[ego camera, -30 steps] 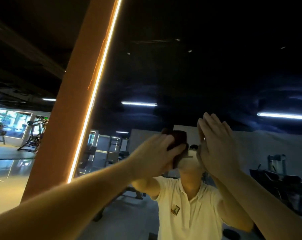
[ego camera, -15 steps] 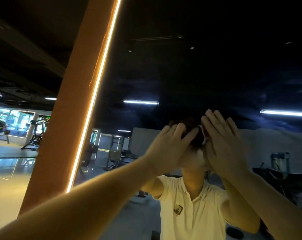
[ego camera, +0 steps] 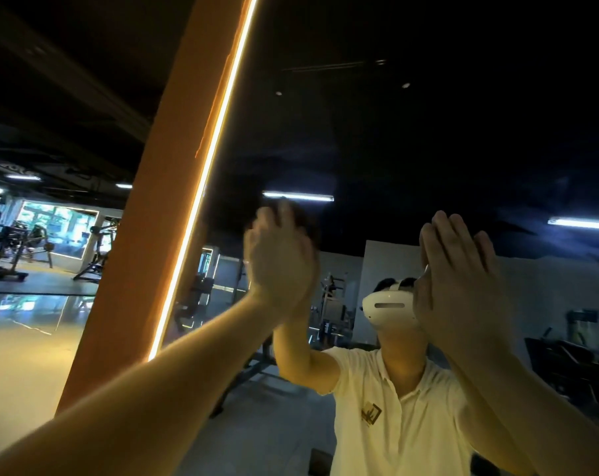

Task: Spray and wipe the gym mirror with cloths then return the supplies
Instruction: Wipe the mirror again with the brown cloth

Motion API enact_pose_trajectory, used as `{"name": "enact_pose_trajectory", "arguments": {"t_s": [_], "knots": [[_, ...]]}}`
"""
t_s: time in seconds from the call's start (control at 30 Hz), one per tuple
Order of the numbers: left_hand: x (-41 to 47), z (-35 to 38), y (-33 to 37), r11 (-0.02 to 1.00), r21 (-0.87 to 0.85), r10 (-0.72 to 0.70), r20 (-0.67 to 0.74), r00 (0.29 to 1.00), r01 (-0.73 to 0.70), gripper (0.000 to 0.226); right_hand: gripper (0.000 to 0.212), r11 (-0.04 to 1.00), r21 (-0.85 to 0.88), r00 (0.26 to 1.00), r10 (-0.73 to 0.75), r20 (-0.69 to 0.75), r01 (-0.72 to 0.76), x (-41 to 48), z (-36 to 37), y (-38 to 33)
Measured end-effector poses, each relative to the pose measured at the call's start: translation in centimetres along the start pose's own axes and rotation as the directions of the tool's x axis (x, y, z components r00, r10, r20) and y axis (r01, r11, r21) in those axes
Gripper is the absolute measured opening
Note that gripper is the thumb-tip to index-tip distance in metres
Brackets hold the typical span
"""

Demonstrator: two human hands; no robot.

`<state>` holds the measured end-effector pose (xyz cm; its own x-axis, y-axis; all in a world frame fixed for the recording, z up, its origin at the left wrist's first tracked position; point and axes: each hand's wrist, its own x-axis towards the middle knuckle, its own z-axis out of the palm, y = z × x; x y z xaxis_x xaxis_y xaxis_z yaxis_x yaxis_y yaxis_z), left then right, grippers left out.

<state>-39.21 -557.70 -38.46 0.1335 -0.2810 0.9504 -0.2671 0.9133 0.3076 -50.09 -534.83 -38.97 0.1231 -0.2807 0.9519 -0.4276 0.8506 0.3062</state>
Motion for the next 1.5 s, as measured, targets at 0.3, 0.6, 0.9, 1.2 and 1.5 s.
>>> {"name": "enact_pose_trajectory", "arguments": {"t_s": [0.3,0.6,0.9,1.2,1.5], "knots": [[-1.6,-0.5,-0.8,0.749,0.051,0.657,0.067,0.751,-0.66,0.061,0.066,1.0,0.019,1.0,-0.008,0.004,0.008,-0.5,-0.5,0.1],[-3.4,-0.9,-13.4,0.983,0.184,-0.052,0.163,0.985,0.021,0.051,0.063,0.995,0.078,0.998,0.054,0.015,-0.055,-3.5,-0.7,-1.6],[-11.1,-0.4,5.9,0.895,-0.205,0.421,0.096,0.902,-0.396,0.056,0.061,0.985,0.133,0.99,-0.121,0.078,0.109,-9.5,-1.5,-0.1],[-8.5,-2.6,-10.2,0.941,0.026,0.325,0.216,0.921,-0.338,0.06,0.067,0.99,0.096,0.982,0.087,0.168,-0.104,-9.5,-2.0,-4.5],[-15.3,-2.5,-15.3,0.993,-0.005,0.112,0.234,0.966,-0.114,0.053,0.066,0.989,0.052,0.975,0.126,0.183,-0.137,-10.1,-1.4,-5.2]]}}
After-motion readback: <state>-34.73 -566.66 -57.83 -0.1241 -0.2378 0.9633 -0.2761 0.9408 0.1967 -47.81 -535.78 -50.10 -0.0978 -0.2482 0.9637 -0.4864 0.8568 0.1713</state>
